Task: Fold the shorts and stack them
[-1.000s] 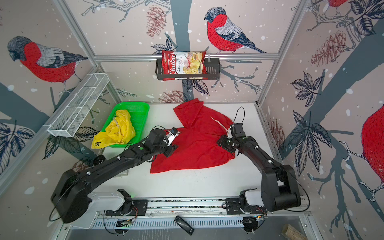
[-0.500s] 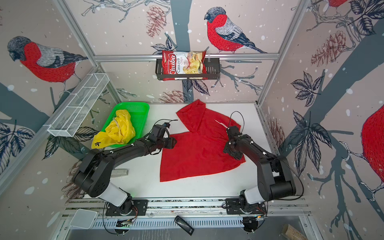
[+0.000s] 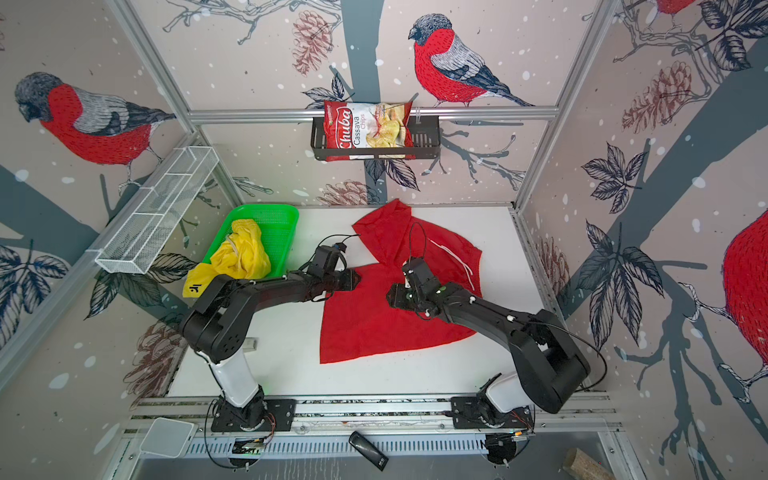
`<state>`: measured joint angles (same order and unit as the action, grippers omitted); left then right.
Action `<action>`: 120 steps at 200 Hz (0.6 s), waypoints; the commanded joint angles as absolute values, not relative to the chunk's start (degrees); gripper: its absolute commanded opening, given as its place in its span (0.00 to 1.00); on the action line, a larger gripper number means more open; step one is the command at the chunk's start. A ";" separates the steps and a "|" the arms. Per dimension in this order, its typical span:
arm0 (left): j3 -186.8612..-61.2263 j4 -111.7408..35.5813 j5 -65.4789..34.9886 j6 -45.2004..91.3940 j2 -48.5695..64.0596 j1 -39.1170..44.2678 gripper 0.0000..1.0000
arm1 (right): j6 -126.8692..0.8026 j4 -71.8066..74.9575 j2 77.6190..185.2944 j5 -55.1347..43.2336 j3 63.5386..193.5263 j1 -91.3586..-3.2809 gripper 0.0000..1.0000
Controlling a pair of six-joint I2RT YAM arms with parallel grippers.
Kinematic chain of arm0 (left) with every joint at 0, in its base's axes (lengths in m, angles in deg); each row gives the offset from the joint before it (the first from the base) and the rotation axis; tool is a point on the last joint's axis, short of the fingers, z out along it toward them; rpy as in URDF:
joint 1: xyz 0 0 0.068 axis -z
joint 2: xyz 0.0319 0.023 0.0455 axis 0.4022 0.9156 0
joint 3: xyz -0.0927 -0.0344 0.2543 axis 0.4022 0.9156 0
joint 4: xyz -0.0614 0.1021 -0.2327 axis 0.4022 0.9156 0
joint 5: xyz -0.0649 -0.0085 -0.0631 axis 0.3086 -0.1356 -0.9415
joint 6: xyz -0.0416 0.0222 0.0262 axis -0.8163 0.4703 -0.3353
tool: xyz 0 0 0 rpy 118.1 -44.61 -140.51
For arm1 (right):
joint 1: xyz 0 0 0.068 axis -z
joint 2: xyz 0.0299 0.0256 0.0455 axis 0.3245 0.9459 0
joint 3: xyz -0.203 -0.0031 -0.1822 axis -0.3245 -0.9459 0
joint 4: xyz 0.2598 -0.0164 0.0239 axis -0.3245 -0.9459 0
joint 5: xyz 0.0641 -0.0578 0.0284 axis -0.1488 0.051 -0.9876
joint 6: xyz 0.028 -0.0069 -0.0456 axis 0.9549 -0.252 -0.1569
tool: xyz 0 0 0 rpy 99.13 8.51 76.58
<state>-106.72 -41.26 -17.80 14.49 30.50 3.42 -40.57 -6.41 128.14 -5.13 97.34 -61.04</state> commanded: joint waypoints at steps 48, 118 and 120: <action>-106.15 -44.92 -17.38 11.56 35.20 -0.36 0.32 | -30.42 -0.06 129.28 -7.86 83.32 -66.65 0.58; -101.65 -43.29 -18.61 11.33 27.91 -0.86 0.38 | -25.73 -3.48 117.91 -6.63 76.44 -69.95 0.59; -101.40 -43.38 -18.70 11.25 27.43 -0.86 0.39 | -26.03 -3.84 117.55 -6.49 77.01 -69.81 0.59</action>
<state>-103.35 -46.64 -19.20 11.58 30.94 -0.67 -27.22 9.57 119.97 -7.21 75.55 -70.14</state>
